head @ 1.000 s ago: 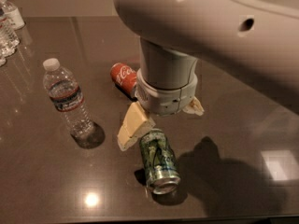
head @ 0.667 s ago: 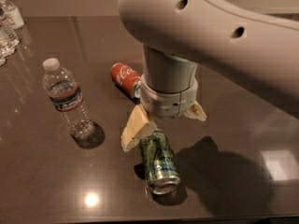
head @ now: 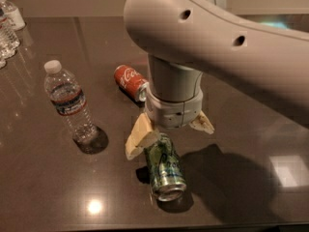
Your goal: Place green can upright
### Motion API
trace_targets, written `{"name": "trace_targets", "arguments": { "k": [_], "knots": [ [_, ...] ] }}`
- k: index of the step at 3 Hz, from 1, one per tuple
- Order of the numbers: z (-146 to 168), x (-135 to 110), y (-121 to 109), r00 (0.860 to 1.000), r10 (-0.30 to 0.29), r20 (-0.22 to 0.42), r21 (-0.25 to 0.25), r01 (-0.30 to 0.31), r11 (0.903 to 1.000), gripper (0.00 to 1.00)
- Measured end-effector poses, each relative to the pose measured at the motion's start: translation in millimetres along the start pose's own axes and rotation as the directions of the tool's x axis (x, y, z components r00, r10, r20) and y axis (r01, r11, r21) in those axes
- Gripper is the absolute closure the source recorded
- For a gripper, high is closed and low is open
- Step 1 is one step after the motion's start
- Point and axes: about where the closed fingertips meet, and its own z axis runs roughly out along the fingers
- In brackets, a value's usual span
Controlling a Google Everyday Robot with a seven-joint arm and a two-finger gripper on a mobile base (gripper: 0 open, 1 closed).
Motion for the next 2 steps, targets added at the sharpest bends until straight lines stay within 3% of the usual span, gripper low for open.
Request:
{"name": "trace_targets", "arguments": {
  "k": [2],
  "knots": [
    [7.4,9.8,15.7,1.000,-0.001,-0.026,-0.004,0.000,1.0000,0.00]
  ]
}}
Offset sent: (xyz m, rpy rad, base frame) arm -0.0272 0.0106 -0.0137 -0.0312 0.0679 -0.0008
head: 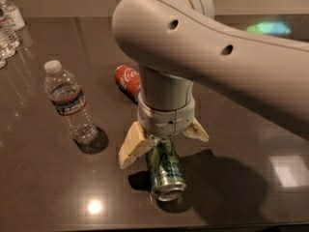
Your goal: Place green can upright
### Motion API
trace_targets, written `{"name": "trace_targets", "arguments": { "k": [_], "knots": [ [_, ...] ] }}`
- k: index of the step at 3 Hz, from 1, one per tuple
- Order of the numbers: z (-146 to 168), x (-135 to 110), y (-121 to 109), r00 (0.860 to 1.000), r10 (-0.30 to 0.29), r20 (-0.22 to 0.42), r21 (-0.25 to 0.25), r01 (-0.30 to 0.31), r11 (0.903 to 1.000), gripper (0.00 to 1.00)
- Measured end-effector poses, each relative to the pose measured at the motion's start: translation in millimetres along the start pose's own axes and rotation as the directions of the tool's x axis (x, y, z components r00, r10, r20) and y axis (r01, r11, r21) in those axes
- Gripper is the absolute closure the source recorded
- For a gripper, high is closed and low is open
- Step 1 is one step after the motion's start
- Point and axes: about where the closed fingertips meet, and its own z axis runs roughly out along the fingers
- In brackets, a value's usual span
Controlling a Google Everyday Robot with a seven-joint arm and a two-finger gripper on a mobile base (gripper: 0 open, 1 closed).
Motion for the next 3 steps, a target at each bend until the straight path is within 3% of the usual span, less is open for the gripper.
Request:
{"name": "trace_targets", "arguments": {
  "k": [1,3],
  "knots": [
    [3.5,4.4,4.4,1.000,0.000,-0.009,0.002,0.000,1.0000,0.15],
    [1.8,11.1,1.6,1.000,-0.019,-0.013,0.002,0.019,0.9998,0.61]
  ]
}}
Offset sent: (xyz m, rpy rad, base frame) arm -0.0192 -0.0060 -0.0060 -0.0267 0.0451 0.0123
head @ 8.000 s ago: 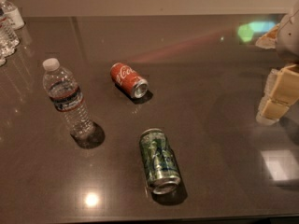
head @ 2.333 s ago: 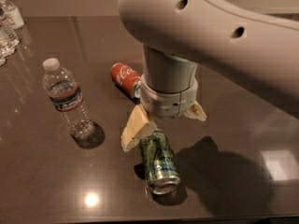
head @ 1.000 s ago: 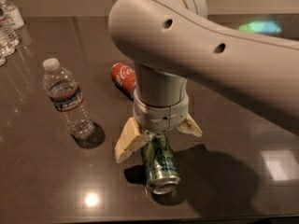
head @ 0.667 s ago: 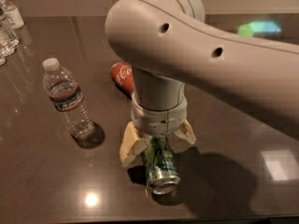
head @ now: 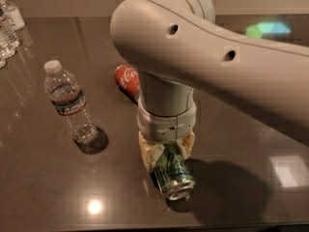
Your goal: Place green can upright
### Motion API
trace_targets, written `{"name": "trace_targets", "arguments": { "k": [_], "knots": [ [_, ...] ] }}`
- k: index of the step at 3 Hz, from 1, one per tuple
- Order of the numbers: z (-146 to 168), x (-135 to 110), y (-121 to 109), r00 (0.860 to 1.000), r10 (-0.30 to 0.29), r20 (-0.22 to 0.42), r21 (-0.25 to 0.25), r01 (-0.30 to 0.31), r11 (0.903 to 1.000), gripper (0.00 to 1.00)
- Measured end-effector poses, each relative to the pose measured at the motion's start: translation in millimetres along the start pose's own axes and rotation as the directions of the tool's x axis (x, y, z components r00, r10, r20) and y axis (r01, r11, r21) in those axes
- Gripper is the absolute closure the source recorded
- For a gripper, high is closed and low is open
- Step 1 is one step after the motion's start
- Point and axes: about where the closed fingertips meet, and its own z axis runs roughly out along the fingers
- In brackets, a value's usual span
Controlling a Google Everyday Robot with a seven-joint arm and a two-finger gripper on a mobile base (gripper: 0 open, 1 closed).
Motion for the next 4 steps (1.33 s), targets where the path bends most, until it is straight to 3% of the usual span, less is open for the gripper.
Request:
{"name": "trace_targets", "arguments": {
  "k": [1,2,3,4],
  "knots": [
    [-21.1,-2.9,-15.7,0.997,-0.035,0.075,0.001,0.035,0.9994,0.85],
    [-57.8,-5.6,-39.3,0.973,-0.081,0.217,0.009,0.081,0.9967,1.00],
    [-91.9,-9.9,-59.5,0.918,-0.133,0.373,-0.006,0.146,0.9893,1.00],
    [-114.4,-13.9,-72.5,0.839,-0.152,0.523,-0.049,0.207,0.9770,1.00]
  ]
}}
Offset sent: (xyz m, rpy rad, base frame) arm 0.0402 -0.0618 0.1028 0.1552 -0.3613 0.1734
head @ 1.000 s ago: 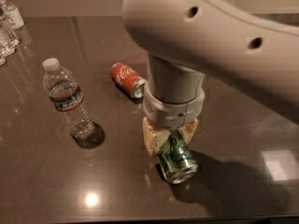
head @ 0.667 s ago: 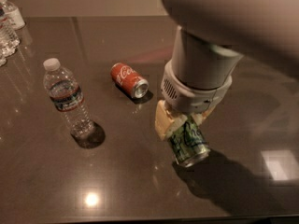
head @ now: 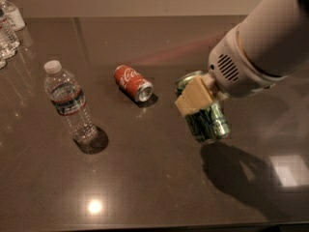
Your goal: Place green can upright
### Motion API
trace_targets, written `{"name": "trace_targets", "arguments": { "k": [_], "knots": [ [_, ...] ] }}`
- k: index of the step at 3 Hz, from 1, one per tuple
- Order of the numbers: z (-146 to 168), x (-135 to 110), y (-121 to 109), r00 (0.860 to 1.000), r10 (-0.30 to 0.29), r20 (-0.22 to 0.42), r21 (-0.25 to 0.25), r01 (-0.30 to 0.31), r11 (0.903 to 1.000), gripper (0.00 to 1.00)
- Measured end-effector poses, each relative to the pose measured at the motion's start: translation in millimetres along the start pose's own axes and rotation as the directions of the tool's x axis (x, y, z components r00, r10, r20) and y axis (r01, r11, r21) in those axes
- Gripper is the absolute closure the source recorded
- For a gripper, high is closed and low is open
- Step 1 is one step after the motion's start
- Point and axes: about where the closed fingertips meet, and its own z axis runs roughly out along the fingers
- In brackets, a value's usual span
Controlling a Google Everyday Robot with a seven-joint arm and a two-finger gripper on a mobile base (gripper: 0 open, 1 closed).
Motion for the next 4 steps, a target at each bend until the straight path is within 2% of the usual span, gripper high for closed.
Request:
{"name": "trace_targets", "arguments": {
  "k": [1,2,3,4],
  "knots": [
    [-8.2,-11.5,-11.8,0.986,-0.005,0.166,-0.076,0.018,0.9969,1.00],
    [-7.3,-14.7,-19.9,0.957,0.002,0.290,-0.135,0.039,0.9900,1.00],
    [0.1,-13.7,-25.6,0.924,0.021,0.381,-0.196,0.059,0.9787,1.00],
    [0.7,-11.0,-23.7,0.883,0.037,0.468,-0.243,0.089,0.9659,1.00]
  ]
}}
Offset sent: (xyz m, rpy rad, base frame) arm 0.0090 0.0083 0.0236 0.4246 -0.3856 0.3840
